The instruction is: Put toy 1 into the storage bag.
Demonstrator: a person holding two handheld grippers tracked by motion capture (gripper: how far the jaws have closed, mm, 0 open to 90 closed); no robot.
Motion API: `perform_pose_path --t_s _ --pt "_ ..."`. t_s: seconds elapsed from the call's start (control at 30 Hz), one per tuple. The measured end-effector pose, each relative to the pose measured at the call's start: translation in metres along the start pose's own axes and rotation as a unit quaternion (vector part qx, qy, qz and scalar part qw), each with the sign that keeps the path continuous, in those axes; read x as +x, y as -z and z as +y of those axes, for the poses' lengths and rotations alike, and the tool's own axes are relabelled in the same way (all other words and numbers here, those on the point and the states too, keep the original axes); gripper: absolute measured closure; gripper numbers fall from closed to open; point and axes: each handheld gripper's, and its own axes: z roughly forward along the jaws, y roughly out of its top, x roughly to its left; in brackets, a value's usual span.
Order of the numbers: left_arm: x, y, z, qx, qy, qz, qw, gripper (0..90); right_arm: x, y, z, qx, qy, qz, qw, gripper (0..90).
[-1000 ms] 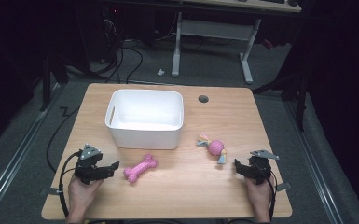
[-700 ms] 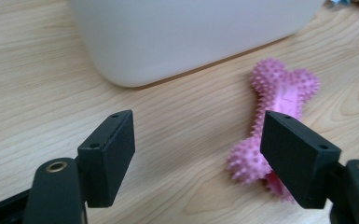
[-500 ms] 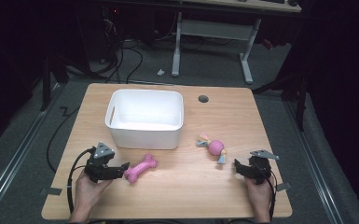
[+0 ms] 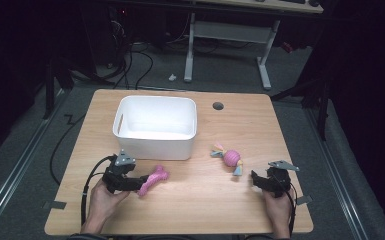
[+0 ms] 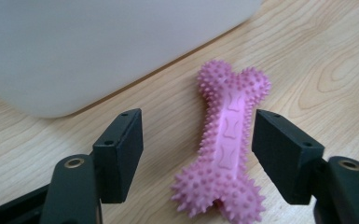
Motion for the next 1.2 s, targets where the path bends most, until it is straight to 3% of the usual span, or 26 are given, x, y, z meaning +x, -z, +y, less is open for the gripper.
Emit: perform_pose_path --t_s 0.17,0.4,0.7,1.2 --pt "-0.006 -0.008 0.005 0.02 -0.019 -0.009 0.9996 36.5 0.0 0.0 0.0 0.0 0.0 0.0 1.0 23.0" --pt "-0.012 -0.019 0.011 0.043 -0.035 -0.007 0.9985 36.8 0.0 0.0 0.0 0.0 0.0 0.0 1.0 23.0" --pt "-0.019 -0.034 0.019 0.08 -0.058 -0.002 0.9951 39.5 0.0 0.0 0.0 0.0 0.0 0.001 1.0 23.0" --pt "-0.021 -0.051 0.02 0.114 -0.068 -0.014 0.9911 43.8 0.0 0.0 0.0 0.0 0.001 0.002 1.0 23.0"
